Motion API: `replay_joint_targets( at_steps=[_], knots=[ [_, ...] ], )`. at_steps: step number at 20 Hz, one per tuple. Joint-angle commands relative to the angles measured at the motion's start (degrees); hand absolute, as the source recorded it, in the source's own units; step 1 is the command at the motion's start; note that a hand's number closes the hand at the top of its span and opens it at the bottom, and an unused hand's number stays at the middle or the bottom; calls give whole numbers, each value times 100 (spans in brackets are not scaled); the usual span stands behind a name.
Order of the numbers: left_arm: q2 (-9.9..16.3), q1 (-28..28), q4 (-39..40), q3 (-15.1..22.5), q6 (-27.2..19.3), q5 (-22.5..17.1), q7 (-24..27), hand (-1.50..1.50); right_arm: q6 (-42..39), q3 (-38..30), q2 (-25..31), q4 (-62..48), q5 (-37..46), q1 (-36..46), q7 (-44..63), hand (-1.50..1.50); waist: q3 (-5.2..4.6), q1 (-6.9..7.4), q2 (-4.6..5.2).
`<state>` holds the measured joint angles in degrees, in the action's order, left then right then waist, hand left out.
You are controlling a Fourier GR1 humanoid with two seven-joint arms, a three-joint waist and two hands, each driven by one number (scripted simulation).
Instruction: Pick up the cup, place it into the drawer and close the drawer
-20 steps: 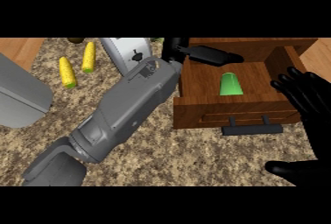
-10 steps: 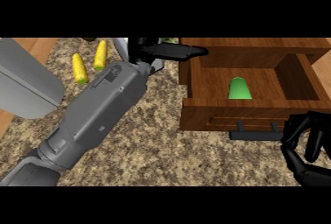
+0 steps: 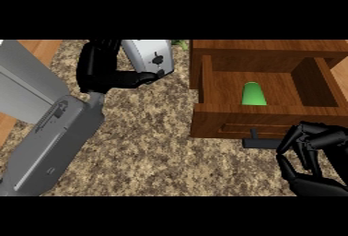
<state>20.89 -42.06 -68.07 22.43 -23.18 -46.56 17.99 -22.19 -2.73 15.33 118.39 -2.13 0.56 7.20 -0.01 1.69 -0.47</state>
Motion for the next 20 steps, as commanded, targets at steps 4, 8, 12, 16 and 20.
replay_joint_targets(
  at_steps=[4, 8, 12, 16, 20],
  knots=[
    [670, 1579, -1108, -370, 679, -146, 75, -150, 30, 357, 120, -628, 1142, 297, -384, 150, 0, -18, 39],
    [722, 1798, -1388, -380, 601, -135, 36, -150, 94, 1040, 553, -607, 2635, 113, -1090, 150, 2, -5, 33],
    [1071, 2457, -1722, -622, 1071, -227, 114, -150, 669, 1437, 333, -1791, 3580, 702, -1219, 150, 2, 48, 56],
    [1078, 2895, -1466, -978, 1555, -185, 405, -150, 1123, 1636, 176, -2589, 4091, 820, -1817, 150, 1, -80, 60],
    [1242, 3019, -1594, -1301, 1805, -191, 278, -150, 1610, 1690, -204, -3734, 4526, 1224, -1884, -150, 3, -81, 60]
  ],
)
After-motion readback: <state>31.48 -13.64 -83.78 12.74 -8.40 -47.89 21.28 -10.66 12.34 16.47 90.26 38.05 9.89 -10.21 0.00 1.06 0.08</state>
